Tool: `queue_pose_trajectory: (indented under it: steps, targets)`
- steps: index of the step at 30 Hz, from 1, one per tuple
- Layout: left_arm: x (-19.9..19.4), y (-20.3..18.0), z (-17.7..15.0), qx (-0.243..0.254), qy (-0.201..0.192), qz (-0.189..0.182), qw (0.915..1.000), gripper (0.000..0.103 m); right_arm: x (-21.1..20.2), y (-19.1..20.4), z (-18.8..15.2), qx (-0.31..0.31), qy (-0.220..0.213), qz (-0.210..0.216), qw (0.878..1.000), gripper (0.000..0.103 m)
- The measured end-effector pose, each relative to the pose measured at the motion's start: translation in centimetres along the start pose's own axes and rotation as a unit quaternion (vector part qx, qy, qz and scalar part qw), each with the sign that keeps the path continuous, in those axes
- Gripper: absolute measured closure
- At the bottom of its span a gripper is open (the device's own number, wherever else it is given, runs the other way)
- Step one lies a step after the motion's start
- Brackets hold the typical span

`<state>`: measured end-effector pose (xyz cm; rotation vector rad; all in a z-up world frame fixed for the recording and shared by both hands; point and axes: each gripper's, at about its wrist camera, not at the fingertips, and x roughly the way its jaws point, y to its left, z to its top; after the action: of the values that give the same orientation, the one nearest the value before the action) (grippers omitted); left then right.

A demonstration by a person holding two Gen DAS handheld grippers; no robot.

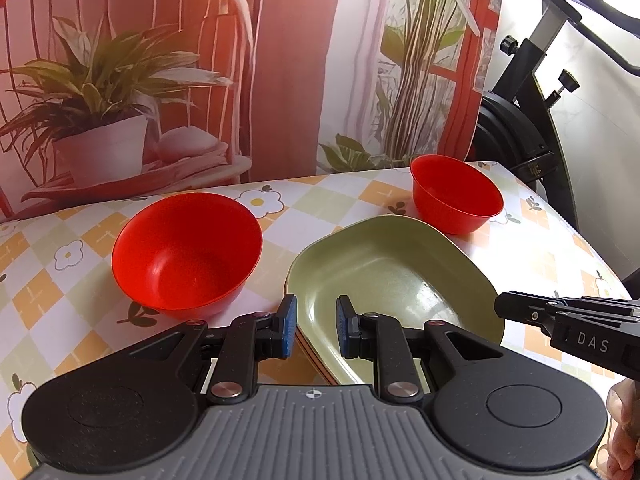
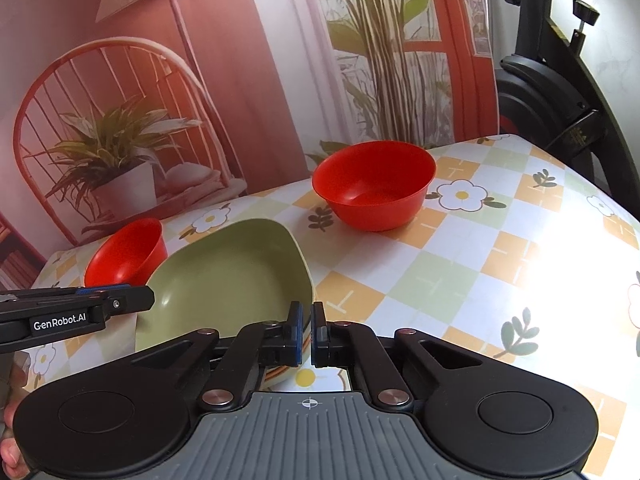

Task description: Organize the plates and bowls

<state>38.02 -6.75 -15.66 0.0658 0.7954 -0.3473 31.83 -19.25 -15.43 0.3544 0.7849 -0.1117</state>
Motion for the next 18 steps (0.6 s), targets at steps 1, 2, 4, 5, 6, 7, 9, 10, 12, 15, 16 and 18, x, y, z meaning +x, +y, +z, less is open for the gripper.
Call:
queue_pose_trajectory:
  steps: [1, 2, 4, 5, 6, 7, 9, 10, 12, 15, 16, 18]
  targets:
    - [0.0, 0.0, 0.0, 0.000, 0.000, 0.000, 1.0000, 0.081, 0.1, 0.0, 0.0, 0.000, 0.001, 0.000, 1.000, 0.100]
    - [0.0, -0.1, 0.0, -0.001, 0.000, 0.000, 1.0000, 0.081, 0.1, 0.0, 0.0, 0.001, 0.002, 0.000, 1.000, 0.100]
    - [0.0, -0.1, 0.0, -0.001, 0.000, -0.001, 1.0000, 0.081, 0.3, 0.0, -0.1, 0.004, 0.003, 0.000, 1.000, 0.100]
    - [0.0, -0.1, 0.0, 0.000, -0.001, -0.001, 1.0000, 0.081, 0.3, -0.1, -0.1, 0.005, 0.004, 0.001, 1.000, 0.100]
    - [0.0, -0.1, 0.0, 0.000, -0.001, -0.001, 1.0000, 0.081, 0.3, -0.1, -0.1, 0.007, 0.005, 0.001, 1.000, 0.099]
    - [-0.1, -0.1, 0.0, 0.000, -0.002, 0.000, 1.0000, 0.081, 0.3, -0.1, 0.0, 0.009, 0.007, 0.002, 1.000, 0.099]
    - [-0.1, -0.1, 0.0, -0.002, -0.002, 0.000, 1.0000, 0.081, 0.2, -0.3, 0.1, 0.015, 0.009, 0.008, 1.000, 0.095]
    - [-0.2, 0.0, 0.1, -0.004, -0.003, 0.000, 1.0000, 0.081, 0.1, -0.4, 0.2, 0.020, 0.007, 0.015, 1.000, 0.094]
    - [-0.3, 0.0, 0.2, -0.007, -0.004, -0.002, 1.0000, 0.081, -0.3, -0.7, 0.5, 0.022, 0.000, 0.020, 1.000, 0.092]
    - [-0.6, -0.1, 0.7, -0.008, -0.008, -0.005, 0.9999, 0.081, -0.8, -1.5, 1.4, 0.021, -0.017, 0.014, 1.000, 0.091]
    - [-0.8, -0.2, 1.0, -0.007, -0.012, -0.007, 0.9999, 0.081, -1.0, -1.8, 1.8, 0.021, -0.023, 0.011, 0.999, 0.091]
    - [-0.9, -0.5, 1.8, -0.005, -0.020, -0.012, 0.9997, 0.081, -1.2, -2.7, 2.6, 0.023, -0.034, 0.002, 0.999, 0.091]
